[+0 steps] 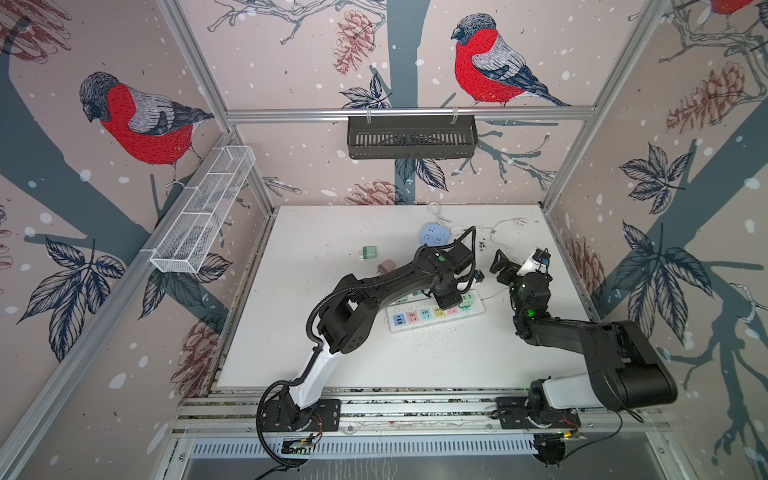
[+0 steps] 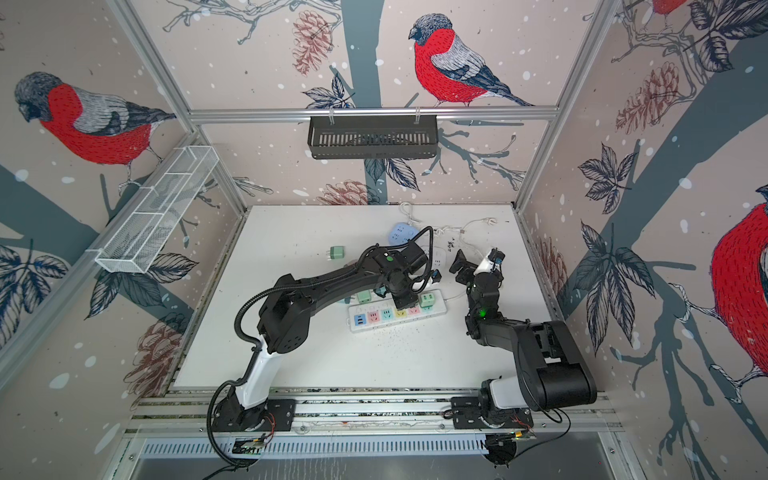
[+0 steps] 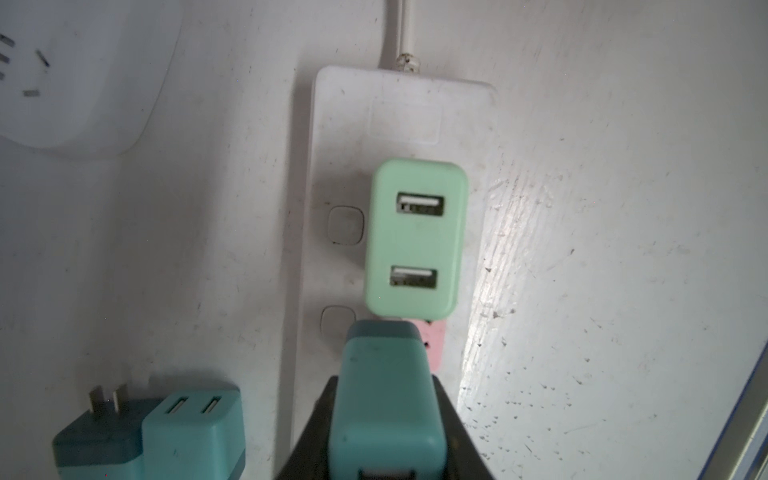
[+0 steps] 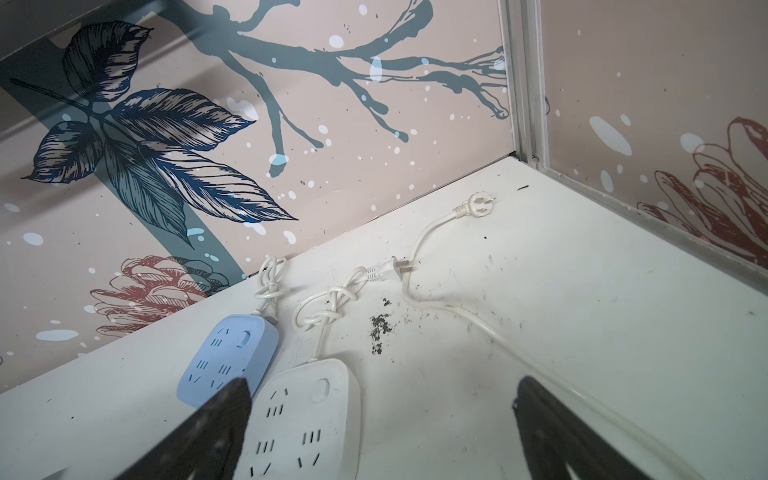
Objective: Insert the plug
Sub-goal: 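Lower and press the teal adapter into the power strip socket with the left gripper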
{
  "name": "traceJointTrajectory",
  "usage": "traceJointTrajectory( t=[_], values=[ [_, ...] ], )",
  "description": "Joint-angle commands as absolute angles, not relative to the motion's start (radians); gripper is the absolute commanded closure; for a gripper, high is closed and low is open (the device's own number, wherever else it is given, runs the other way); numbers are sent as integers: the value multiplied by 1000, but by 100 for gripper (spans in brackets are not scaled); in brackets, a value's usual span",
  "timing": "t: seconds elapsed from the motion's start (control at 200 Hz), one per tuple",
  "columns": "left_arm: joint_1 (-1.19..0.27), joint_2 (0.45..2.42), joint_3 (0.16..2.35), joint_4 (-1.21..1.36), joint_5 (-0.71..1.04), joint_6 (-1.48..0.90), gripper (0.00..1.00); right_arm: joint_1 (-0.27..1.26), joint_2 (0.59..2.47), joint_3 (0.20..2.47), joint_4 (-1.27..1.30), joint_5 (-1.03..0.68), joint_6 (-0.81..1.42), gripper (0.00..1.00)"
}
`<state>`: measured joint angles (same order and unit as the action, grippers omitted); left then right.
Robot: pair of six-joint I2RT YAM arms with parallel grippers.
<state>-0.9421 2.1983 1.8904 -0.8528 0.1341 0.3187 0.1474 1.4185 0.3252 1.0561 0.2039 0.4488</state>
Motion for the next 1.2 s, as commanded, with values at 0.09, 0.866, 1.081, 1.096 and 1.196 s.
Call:
traceJointTrajectory(
  t=[0.09,0.866,1.081,1.096,1.196],
  values=[
    [-946,2207,1903,-866,142,327,100,150,1417,325,1088,212,452,0],
    [-946,2295,1960,-898,136,338,100,152,1416,325,1088,213,451,1],
    [-937,2348,1981,-908,147,346,100,152,1416,325,1086,213,450,1],
    [-937,2350,1983,-908,147,346,100,152,1416,325,1086,214,450,1],
    [-937,2341,1974,-889,148,352,88,152,1416,325,1088,213,450,0]
  ],
)
